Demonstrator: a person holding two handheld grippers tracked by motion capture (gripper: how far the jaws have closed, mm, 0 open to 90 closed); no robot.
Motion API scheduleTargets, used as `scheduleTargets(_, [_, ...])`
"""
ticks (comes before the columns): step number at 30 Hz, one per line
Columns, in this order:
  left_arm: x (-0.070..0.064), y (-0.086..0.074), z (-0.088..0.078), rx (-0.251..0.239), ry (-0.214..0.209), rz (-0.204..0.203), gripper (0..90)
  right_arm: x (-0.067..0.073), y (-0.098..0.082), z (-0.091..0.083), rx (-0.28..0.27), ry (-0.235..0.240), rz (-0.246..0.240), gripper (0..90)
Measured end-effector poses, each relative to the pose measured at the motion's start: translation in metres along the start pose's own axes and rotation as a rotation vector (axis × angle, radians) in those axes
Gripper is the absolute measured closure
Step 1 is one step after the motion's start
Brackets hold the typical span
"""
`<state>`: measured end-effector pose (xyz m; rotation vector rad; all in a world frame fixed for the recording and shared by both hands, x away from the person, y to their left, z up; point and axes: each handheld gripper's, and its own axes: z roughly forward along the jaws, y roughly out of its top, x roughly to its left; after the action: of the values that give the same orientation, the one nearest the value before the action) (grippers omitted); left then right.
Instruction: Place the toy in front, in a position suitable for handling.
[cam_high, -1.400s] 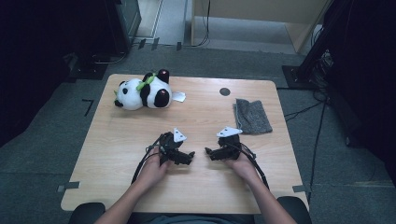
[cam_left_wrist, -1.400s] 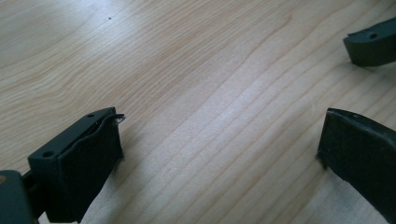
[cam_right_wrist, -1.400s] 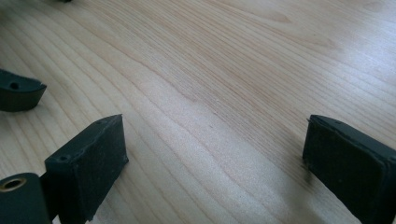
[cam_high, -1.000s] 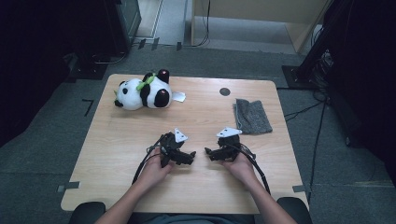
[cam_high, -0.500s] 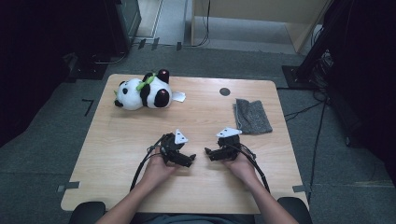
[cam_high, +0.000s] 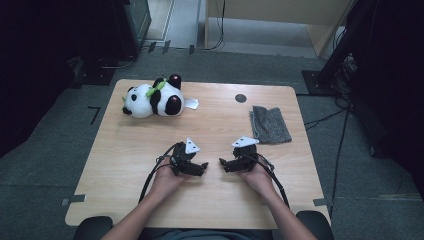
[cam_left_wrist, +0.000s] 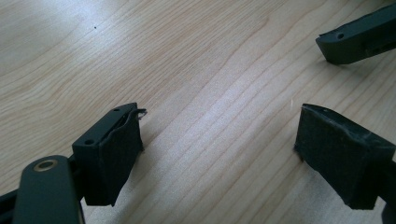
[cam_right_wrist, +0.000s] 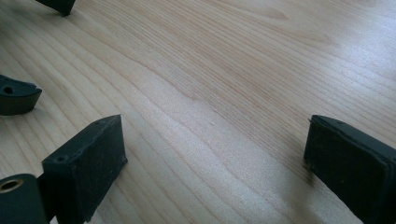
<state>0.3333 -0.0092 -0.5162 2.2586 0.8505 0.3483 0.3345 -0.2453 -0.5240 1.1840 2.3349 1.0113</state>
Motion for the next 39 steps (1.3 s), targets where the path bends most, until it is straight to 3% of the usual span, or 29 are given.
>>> scheduleTargets(7, [0.003, 0.001, -0.001, 0.011, -0.003, -0.017, 16.1, 0.0, 0.0, 0.0, 0.0, 0.0, 0.001, 5.1])
scheduleTargets(10, [0.004, 0.002, -0.003, 0.014, -0.029, -0.034, 16.2, 0.0, 0.0, 0.0, 0.0, -0.001, 0.0, 5.1])
scheduleTargets(13, [0.003, 0.004, -0.007, -0.006, -0.063, -0.058, 24.0, 0.0, 0.0, 0.0, 0.0, 0.0, 0.002, 5.1])
scheduleTargets(18, [0.008, 0.006, -0.012, -0.016, -0.081, -0.065, 24.1, 0.0, 0.0, 0.0, 0.0, -0.001, 0.003, 5.1])
scheduleTargets(23, [0.013, 0.007, -0.018, -0.019, -0.07, -0.052, 24.1, 0.0, 0.0, 0.0, 0.001, -0.001, 0.003, 5.1])
scheduleTargets(30, [0.024, 0.01, -0.028, -0.022, -0.095, -0.09, 24.9, 0.0, 0.0, 0.0, 0.001, 0.0, 0.003, 5.1])
scheduleTargets(35, [0.026, 0.013, -0.03, -0.031, -0.112, -0.093, 24.8, 0.0, 0.0, 0.0, 0.002, 0.001, 0.002, 4.9])
scheduleTargets(39, [0.03, 0.016, -0.034, -0.033, -0.088, -0.086, 24.9, 0.0, 0.0, 0.0, 0.001, 0.001, 0.001, 4.9])
